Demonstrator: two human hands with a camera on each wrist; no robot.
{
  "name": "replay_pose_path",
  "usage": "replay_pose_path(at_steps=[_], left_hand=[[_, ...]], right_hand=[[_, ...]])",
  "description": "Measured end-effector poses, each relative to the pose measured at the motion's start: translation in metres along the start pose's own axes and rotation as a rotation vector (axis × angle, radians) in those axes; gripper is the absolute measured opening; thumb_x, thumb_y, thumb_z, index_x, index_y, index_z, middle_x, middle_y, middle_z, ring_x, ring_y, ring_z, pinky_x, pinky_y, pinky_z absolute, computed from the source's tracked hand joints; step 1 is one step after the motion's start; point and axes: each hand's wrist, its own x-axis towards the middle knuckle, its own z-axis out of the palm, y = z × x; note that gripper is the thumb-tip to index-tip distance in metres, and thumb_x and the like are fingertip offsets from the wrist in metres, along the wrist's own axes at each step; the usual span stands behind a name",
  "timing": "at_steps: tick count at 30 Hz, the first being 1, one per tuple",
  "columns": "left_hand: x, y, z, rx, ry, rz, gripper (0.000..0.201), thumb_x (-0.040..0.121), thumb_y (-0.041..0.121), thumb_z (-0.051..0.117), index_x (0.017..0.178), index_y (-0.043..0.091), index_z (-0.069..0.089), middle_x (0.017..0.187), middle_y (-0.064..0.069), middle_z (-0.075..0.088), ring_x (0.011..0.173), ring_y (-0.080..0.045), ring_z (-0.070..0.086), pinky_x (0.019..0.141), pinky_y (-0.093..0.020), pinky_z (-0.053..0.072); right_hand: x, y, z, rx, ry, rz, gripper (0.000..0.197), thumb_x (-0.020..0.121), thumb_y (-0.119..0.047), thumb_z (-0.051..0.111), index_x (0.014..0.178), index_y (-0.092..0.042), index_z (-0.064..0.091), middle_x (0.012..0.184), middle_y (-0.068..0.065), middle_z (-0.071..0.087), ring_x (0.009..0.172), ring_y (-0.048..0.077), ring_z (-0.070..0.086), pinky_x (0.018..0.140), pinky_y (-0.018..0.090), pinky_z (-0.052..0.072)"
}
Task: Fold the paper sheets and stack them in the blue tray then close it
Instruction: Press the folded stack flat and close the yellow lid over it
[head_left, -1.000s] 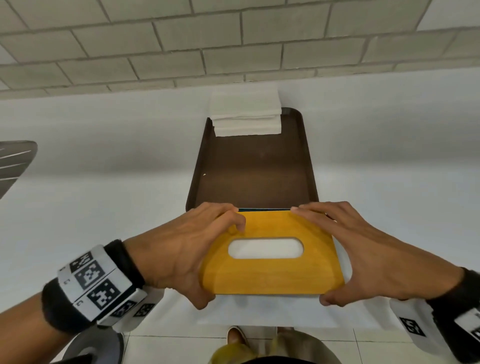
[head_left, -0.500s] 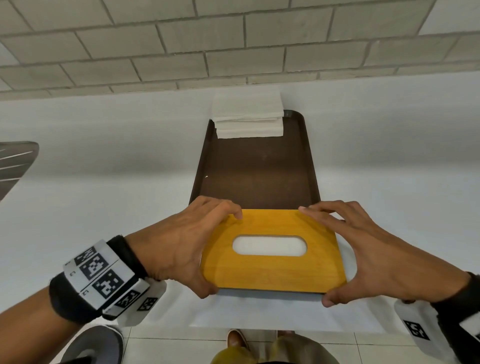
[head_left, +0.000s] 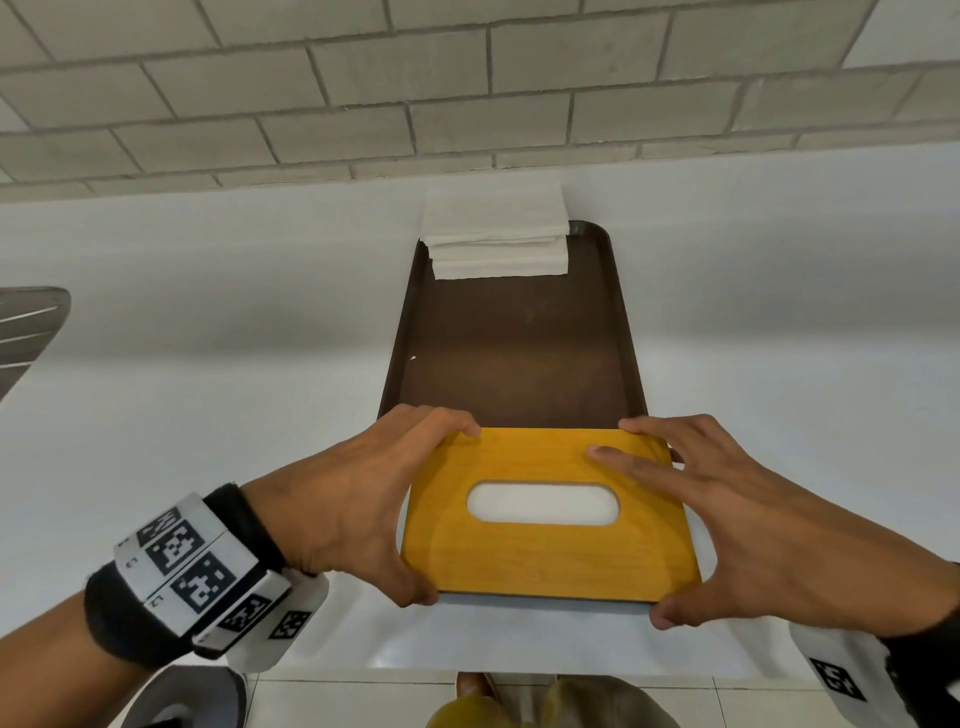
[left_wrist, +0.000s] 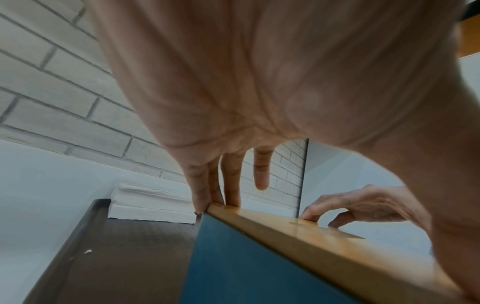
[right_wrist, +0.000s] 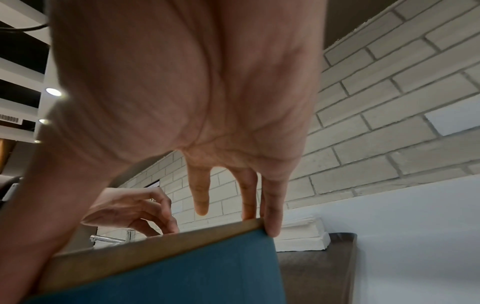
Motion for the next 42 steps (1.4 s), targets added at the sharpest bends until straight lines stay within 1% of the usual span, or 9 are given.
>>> replay_pose_path(at_steps=[12, 16, 20, 25, 28, 30, 32, 35, 42], left_hand=[[0.003, 0.002, -0.002, 0.107, -0.083, -0.128, 0.128, 0.052, 0.068, 0.088, 0.148, 0.05, 0.005, 0.157, 0.029, 0.015, 0.131, 0.006, 0.029, 0.109, -0.012, 0.028], [0.003, 0.001, 0.0, 0.165, -0.116, -0.136, 0.13, 0.056, 0.072, 0.083, 0.151, 0.048, -0.002, 0.164, 0.029, 0.004, 0.149, -0.003, 0.023, 0.117, -0.016, 0.023], [0.003, 0.0, 0.002, 0.184, -0.153, -0.162, 0.126, 0.056, 0.074, 0.08, 0.145, 0.056, -0.008, 0.158, 0.035, -0.009, 0.156, -0.01, 0.004, 0.123, -0.027, 0.017], [0.003, 0.0, 0.001, 0.224, -0.168, -0.139, 0.121, 0.056, 0.079, 0.076, 0.133, 0.066, -0.017, 0.14, 0.044, -0.025, 0.137, 0.003, -0.027, 0.124, -0.027, 0.001], [0.0, -0.002, 0.001, 0.29, -0.164, 0.016, 0.112, 0.065, 0.083, 0.068, 0.148, 0.054, -0.002, 0.155, 0.037, -0.021, 0.134, 0.02, -0.036, 0.114, -0.016, -0.025], [-0.001, 0.0, -0.004, 0.227, -0.049, 0.139, 0.087, 0.075, 0.08, 0.064, 0.149, 0.049, 0.028, 0.164, 0.03, 0.006, 0.15, 0.011, -0.014, 0.125, -0.024, -0.006], [0.005, 0.004, -0.008, 0.148, 0.118, 0.254, 0.044, 0.089, 0.063, 0.06, 0.128, 0.044, 0.059, 0.15, 0.025, 0.041, 0.151, 0.0, 0.017, 0.122, -0.027, 0.026], [0.026, 0.015, -0.003, 0.261, 0.2, 0.344, 0.027, 0.096, 0.05, 0.05, 0.101, 0.038, 0.073, 0.129, 0.013, 0.054, 0.136, -0.014, 0.037, 0.103, -0.037, 0.046], [0.053, 0.023, 0.01, 0.49, 0.153, 0.327, 0.016, 0.087, 0.051, 0.069, 0.087, 0.039, 0.079, 0.13, 0.008, 0.052, 0.134, -0.024, 0.032, 0.095, -0.04, 0.04]], right_hand=[[0.003, -0.003, -0.004, -0.095, -0.073, 0.105, 0.125, 0.045, -0.098, 0.052, 0.135, -0.063, -0.029, 0.143, -0.038, -0.022, 0.124, -0.023, -0.02, 0.089, -0.005, 0.011], [0.002, -0.003, -0.002, -0.149, -0.119, 0.165, 0.121, 0.048, -0.099, 0.046, 0.129, -0.064, -0.037, 0.14, -0.038, -0.041, 0.13, -0.007, -0.029, 0.108, 0.018, -0.005], [0.0, -0.006, 0.0, -0.166, -0.162, 0.168, 0.113, 0.052, -0.097, 0.044, 0.128, -0.066, -0.034, 0.135, -0.037, -0.049, 0.129, -0.002, -0.035, 0.111, 0.02, -0.001], [-0.001, -0.01, -0.003, -0.076, -0.148, 0.132, 0.106, 0.055, -0.093, 0.049, 0.128, -0.068, -0.024, 0.129, -0.044, -0.047, 0.092, -0.029, -0.051, 0.087, -0.012, -0.012], [-0.005, -0.01, -0.001, -0.039, -0.107, 0.064, 0.11, 0.06, -0.087, 0.054, 0.135, -0.06, -0.021, 0.129, -0.043, -0.047, 0.094, -0.028, -0.053, 0.082, -0.007, -0.028], [-0.008, -0.013, -0.002, -0.021, -0.058, 0.01, 0.105, 0.06, -0.087, 0.055, 0.139, -0.063, -0.01, 0.135, -0.044, -0.04, 0.108, -0.025, -0.05, 0.091, -0.002, -0.028], [-0.006, -0.018, -0.007, 0.013, 0.04, -0.059, 0.081, 0.068, -0.083, 0.055, 0.139, -0.063, 0.023, 0.146, -0.042, -0.004, 0.138, -0.014, -0.013, 0.113, 0.007, 0.006], [0.013, -0.023, -0.015, -0.038, 0.11, -0.192, 0.028, 0.092, -0.058, 0.05, 0.116, -0.048, 0.062, 0.114, -0.029, 0.043, 0.106, -0.001, 0.04, 0.085, 0.02, 0.04], [0.059, -0.018, -0.017, -0.352, -0.014, -0.313, 0.023, 0.097, -0.044, 0.051, 0.103, -0.038, 0.072, 0.098, -0.011, 0.035, 0.091, 0.009, 0.031, 0.069, 0.024, 0.031]])
